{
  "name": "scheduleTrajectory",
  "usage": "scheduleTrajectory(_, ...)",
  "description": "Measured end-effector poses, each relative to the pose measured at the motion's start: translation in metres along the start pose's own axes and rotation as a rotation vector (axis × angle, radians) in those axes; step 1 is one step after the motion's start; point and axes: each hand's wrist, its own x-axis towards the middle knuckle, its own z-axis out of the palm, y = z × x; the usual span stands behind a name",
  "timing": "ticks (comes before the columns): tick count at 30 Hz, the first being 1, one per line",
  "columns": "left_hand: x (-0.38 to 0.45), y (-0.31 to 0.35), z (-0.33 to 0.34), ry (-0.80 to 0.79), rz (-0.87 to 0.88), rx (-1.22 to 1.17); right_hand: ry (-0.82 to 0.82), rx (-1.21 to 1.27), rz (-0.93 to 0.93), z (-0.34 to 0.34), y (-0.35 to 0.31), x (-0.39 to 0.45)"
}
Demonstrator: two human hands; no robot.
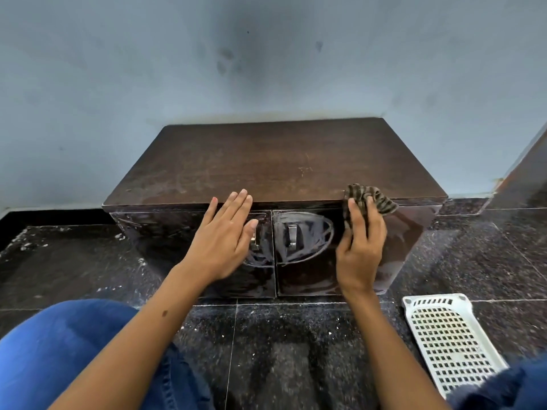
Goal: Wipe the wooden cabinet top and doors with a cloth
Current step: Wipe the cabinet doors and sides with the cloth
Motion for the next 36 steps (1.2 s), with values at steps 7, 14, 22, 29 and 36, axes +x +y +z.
scheduleTrajectory(7,-0.017,-0.003,0.005,0.023,0.013,0.042,-0.029,0.016,-0.251,0.039,-0.040,-0.017)
scheduleTrajectory(14,-0.020,-0.005,0.007,0.034,0.019,0.038,0.105,-0.027,-0.267,0.024,0.006,-0.004)
scheduleTrajectory(22,-0.019,0.005,0.010,0.030,0.025,0.059,0.079,0.014,-0.203,0.038,-0.024,-0.017)
scheduleTrajectory(29,-0.012,0.015,0.013,0.040,0.038,0.064,0.043,-0.036,-0.351,0.034,-0.014,-0.012)
scheduleTrajectory(36,-0.009,0.024,0.019,0.062,0.034,0.082,0.274,0.046,0.009,0.017,0.014,0.002)
